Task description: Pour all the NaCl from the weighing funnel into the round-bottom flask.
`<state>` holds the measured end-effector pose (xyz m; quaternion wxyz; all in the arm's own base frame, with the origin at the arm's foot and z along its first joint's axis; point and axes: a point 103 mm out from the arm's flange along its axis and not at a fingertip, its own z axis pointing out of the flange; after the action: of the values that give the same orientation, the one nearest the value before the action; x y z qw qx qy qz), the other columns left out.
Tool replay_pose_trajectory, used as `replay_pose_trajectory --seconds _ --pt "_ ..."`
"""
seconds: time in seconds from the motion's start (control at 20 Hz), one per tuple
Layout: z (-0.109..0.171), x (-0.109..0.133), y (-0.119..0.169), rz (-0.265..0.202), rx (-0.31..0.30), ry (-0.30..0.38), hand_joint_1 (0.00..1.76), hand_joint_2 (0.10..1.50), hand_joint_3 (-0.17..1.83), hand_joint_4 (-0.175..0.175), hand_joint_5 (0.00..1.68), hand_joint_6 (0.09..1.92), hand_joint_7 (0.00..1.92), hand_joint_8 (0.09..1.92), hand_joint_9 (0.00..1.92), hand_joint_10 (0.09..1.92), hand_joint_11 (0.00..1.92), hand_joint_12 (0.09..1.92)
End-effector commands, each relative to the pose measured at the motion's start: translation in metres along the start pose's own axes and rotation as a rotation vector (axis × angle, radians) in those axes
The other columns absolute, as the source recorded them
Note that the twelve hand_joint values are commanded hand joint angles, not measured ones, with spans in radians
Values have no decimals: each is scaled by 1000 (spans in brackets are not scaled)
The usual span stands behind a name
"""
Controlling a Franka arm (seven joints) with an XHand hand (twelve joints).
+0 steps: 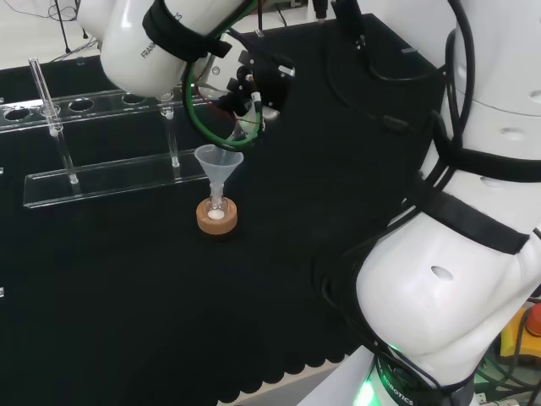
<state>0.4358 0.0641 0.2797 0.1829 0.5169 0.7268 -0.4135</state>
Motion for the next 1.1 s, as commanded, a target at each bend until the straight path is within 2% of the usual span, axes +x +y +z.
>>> replay_pose_trajectory --seconds 0.05,0.25,0.55,1.1 --pt "9 -5 0 5 5 38 1100 623 827 175 1158 955 817 570 1163 186 956 969" --pt "14 -6 3 11 5 50 1100 623 827 175 1158 955 816 570 1164 185 958 968" --pt "25 -13 8 13 -2 113 1100 623 827 175 1157 957 816 570 1166 185 960 968" --pt "40 -30 16 22 -5 287 1099 624 827 175 1155 960 816 569 1168 183 962 966"
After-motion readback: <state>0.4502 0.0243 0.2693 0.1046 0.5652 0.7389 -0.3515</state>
